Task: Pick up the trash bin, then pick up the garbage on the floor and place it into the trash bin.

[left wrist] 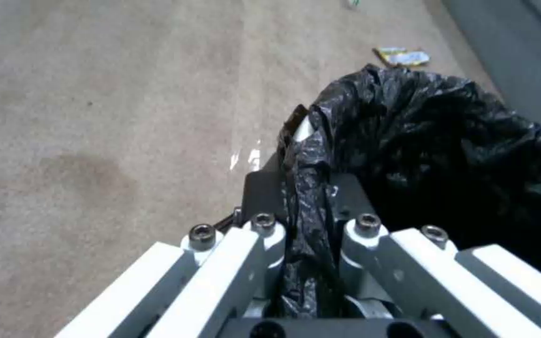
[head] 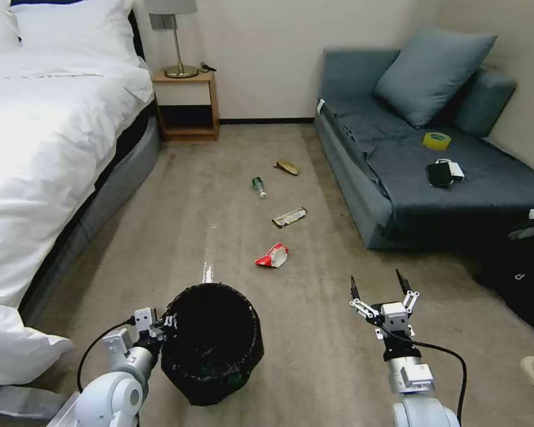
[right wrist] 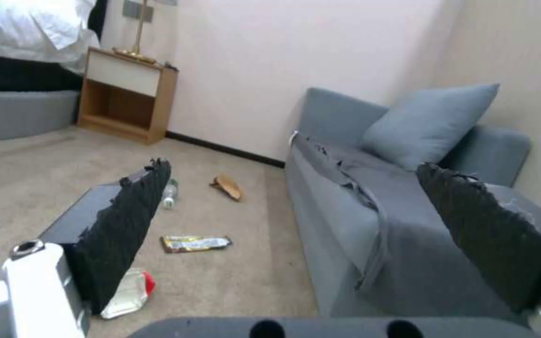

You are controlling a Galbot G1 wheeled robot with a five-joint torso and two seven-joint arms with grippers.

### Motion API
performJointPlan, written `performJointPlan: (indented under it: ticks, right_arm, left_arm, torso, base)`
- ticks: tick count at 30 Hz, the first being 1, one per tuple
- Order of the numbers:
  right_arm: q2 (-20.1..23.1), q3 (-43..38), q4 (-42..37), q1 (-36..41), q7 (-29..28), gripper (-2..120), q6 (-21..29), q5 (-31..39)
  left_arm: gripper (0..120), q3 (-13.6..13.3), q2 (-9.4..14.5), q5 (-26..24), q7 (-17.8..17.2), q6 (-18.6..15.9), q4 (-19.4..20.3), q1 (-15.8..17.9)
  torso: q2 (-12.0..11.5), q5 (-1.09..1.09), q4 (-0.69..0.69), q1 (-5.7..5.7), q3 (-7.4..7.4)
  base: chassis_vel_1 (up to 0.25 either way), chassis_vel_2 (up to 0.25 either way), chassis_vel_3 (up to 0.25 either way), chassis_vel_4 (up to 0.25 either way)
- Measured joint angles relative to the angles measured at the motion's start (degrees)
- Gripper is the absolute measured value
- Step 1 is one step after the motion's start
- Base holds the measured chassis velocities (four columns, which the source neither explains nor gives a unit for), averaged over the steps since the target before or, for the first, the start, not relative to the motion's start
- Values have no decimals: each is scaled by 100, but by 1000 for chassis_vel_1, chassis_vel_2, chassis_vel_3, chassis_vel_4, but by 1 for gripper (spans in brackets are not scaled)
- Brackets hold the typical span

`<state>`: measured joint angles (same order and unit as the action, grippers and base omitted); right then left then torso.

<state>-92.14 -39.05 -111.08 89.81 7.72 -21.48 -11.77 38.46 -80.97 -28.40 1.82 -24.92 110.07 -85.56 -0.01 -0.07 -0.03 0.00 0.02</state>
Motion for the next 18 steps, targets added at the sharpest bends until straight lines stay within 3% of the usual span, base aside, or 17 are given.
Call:
performJointPlan:
  ticks: [6, 8, 18]
  right_arm:
    - [0, 31, -259, 81, 57, 100, 161, 106]
    - [0, 74, -528, 163, 104, 100, 441, 296]
    - [1, 228, -901, 308, 133, 100, 1299, 788]
  left_arm:
    - [5, -84, 28, 14, 82, 439, -34, 75]
    - [5, -95, 45, 13, 122, 597, -40, 118]
    - [5, 117, 75, -183, 276, 793, 3, 127]
  torso:
    - [-1, 0, -2, 0, 0]
    - [-1, 2, 1, 0, 0]
    - [0, 6, 3, 0, -2]
  base:
    - [0, 0, 0, 0]
    - [0, 0, 0, 0]
    - [0, 0, 0, 0]
